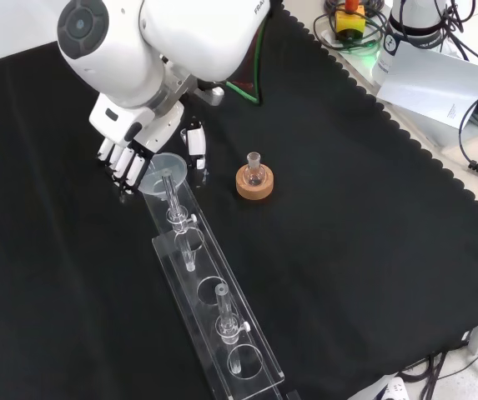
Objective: Pick up the funnel from the transparent funnel stand.
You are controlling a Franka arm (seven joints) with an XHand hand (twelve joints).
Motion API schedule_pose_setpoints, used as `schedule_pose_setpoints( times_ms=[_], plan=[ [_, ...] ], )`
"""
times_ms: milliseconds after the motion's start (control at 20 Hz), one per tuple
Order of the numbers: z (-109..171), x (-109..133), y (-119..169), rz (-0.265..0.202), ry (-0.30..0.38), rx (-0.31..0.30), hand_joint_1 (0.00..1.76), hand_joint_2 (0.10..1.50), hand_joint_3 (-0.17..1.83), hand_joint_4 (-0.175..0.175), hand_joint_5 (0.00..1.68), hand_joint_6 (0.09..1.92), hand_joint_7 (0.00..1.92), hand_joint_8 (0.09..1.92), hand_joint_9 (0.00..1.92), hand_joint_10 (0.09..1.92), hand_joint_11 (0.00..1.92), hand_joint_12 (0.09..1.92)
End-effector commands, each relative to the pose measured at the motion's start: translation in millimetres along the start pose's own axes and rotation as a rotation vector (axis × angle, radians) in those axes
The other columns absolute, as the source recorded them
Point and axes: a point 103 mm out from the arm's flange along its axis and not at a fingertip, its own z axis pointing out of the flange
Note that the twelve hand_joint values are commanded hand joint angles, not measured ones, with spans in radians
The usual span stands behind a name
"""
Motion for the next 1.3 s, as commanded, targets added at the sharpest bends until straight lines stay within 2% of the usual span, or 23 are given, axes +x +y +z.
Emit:
schedule_pose_setpoints(
  times_ms=[50,150,350,950,1300],
  plan=[
    [-12,2,-3,0.021,-0.047,-0.033,0.61,0.85,0.15,-0.041,0.45,0.73,0.41,0.73,0.64,0.61,0.39,1.31],
    [-17,3,-5,0.028,-0.069,-0.042,0.62,0.85,0.18,-0.048,0.43,0.83,0.43,0.74,0.76,0.60,0.48,1.28],
    [-28,2,-11,0.040,-0.121,-0.064,0.65,0.84,0.22,-0.063,0.42,0.88,0.44,0.76,0.88,0.59,0.62,1.21],
    [-44,0,-29,0.056,-0.178,-0.059,0.66,0.82,0.25,-0.065,0.42,0.89,0.42,0.76,0.90,0.58,0.66,1.17],
    [-61,-13,-62,0.092,-0.182,-0.069,0.67,0.82,0.26,-0.064,0.41,0.88,0.41,0.76,0.90,0.58,0.66,1.17]
  ],
)
